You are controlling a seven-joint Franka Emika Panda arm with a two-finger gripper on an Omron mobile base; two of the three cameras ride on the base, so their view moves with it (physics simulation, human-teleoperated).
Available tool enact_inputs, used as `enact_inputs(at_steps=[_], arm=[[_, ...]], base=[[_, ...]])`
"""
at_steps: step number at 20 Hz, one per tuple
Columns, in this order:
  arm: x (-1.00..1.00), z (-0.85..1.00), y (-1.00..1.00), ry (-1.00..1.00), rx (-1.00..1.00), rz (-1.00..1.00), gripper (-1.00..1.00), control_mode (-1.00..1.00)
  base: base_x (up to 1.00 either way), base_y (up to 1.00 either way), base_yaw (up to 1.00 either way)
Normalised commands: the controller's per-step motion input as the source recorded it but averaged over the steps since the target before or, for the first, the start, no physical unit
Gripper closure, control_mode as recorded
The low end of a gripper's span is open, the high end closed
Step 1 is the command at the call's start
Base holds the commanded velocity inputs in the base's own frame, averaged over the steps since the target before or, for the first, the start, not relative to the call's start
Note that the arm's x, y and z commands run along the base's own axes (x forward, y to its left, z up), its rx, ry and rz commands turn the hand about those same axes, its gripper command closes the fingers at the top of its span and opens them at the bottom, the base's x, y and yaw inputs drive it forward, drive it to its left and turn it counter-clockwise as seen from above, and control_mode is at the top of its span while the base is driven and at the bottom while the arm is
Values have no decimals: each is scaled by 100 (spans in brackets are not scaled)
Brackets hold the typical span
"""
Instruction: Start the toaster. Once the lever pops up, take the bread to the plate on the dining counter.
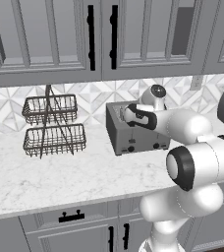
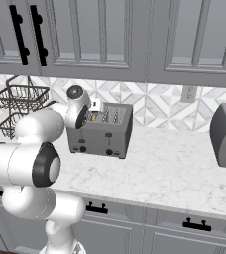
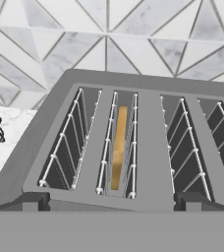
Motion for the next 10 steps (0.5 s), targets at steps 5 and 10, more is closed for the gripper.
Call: enact_inputs(at_steps=[5, 10], arm=[[0, 0, 0, 0, 0, 0, -100, -100], [0, 0, 0, 0, 0, 0, -100, -100]], base=[[0, 0, 0], [0, 0, 0]])
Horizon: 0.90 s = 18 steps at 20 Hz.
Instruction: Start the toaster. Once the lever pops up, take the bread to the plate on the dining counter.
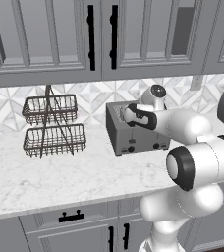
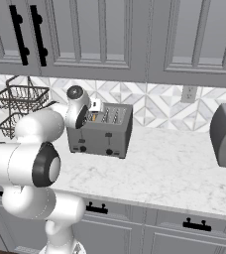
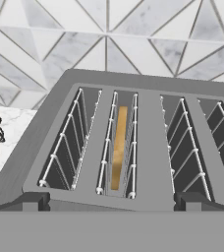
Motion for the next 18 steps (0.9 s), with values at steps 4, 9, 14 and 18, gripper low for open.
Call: enact_inputs(at_steps=[4, 9, 14, 18], arm=[[0, 0, 0, 0, 0, 0, -100, -100], [0, 0, 0, 0, 0, 0, -100, -100], [0, 0, 0, 0, 0, 0, -100, -100], [0, 0, 0, 0, 0, 0, -100, -100]], base=[[0, 0, 0], [0, 0, 0], [0, 0, 0], [0, 0, 0]])
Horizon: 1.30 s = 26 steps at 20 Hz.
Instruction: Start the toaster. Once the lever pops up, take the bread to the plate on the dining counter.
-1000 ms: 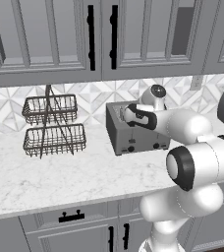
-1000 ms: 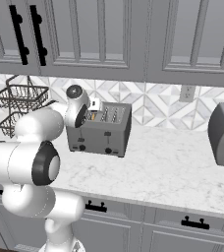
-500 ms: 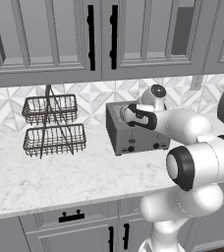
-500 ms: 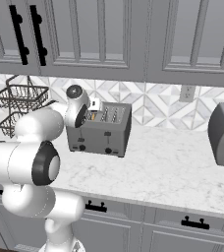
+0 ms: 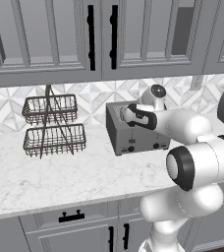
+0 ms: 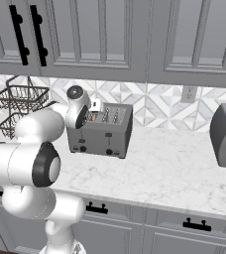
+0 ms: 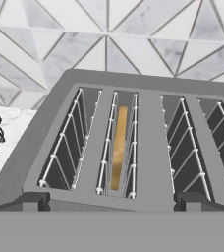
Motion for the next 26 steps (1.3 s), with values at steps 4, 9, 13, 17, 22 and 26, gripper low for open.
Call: enact_inputs(at_steps=[4, 9, 13, 17, 22, 26], arm=[[0, 0, 0, 0, 0, 0, -100, -100], [0, 0, 0, 0, 0, 0, -100, -100], [0, 0, 0, 0, 0, 0, -100, -100], [0, 0, 0, 0, 0, 0, -100, -100], [0, 0, 0, 0, 0, 0, -100, -100], [0, 0, 0, 0, 0, 0, -100, -100]], base=[[0, 0, 0], [0, 0, 0], [0, 0, 0], [0, 0, 0], [0, 0, 0], [0, 0, 0]])
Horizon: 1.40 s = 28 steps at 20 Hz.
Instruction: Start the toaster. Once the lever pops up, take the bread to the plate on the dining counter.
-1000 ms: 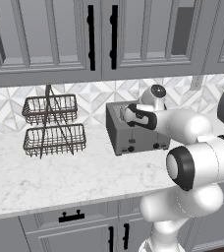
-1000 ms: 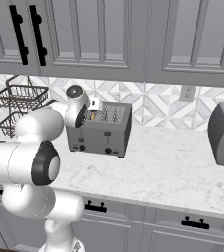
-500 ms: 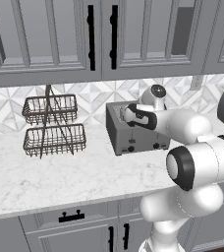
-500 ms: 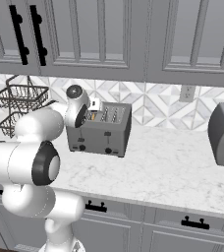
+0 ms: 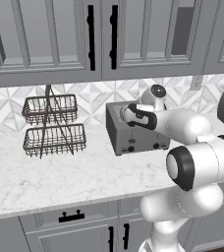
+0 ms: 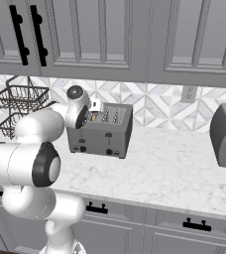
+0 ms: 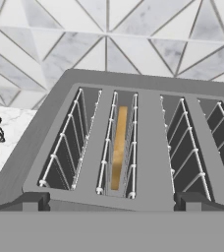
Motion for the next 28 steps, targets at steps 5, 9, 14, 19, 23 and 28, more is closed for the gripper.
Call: enact_inputs(at_steps=[5, 9, 14, 19, 23, 28], arm=[[0, 0, 0, 0, 0, 0, -100, -100], [0, 0, 0, 0, 0, 0, -100, -100], [0, 0, 0, 0, 0, 0, -100, -100], [0, 0, 0, 0, 0, 0, -100, -100], [0, 0, 0, 0, 0, 0, -100, -100], [0, 0, 0, 0, 0, 0, -100, -100]], base=[[0, 0, 0], [0, 0, 0], [0, 0, 0], [0, 0, 0], [0, 0, 0], [0, 0, 0]])
